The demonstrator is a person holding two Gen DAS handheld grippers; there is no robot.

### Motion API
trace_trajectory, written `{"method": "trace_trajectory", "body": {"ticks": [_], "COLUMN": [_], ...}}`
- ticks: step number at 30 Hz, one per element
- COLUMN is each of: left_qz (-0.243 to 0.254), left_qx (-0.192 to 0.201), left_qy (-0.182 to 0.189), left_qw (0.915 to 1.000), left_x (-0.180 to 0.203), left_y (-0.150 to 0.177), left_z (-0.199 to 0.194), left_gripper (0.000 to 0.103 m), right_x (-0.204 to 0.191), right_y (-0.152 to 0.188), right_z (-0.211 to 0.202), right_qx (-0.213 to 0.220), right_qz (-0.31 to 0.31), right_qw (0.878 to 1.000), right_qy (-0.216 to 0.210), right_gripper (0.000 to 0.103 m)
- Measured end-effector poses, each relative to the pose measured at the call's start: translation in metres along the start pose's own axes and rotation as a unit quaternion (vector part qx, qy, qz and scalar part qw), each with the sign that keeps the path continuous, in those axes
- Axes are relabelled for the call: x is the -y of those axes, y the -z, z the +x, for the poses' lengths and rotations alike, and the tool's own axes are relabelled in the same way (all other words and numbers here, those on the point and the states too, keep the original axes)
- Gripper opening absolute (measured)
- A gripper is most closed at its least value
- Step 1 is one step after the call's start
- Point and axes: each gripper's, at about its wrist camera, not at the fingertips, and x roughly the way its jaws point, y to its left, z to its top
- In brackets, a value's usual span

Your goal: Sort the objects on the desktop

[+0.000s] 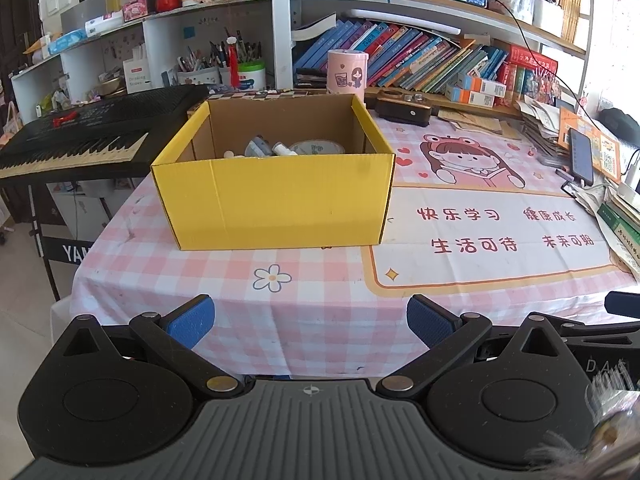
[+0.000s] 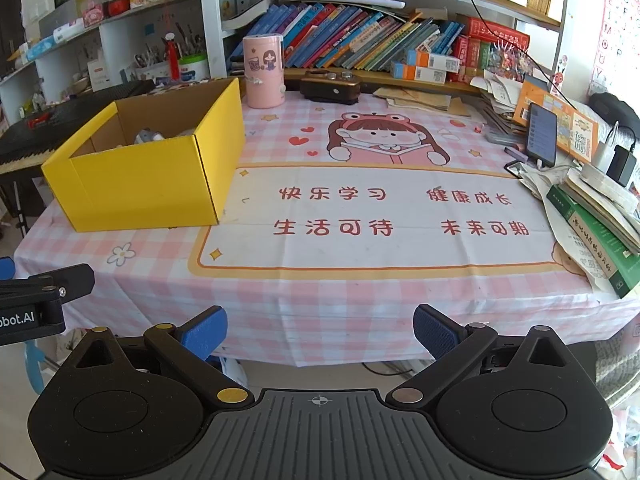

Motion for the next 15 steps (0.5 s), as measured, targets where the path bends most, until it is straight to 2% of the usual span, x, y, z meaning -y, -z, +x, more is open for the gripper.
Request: {"method": "trace_trajectory", "body": {"ticks": [15], "left_qz": [0.003], "left_qx": [-0.002], "left_qy": [-0.003], "left_qw": [1.0], "left_x": [0.0], "left_y": [-0.0011], "left_z": [0.0027], "left_gripper": [0.103], "right_x": [-0.0005], "right_y": [-0.0001], "right_z": [0.0032], "right_qx": [-0.003], "right_qz": [-0.003], "right_qw": [1.0], "right_qy": [-0.001], "right_gripper": [0.101]}}
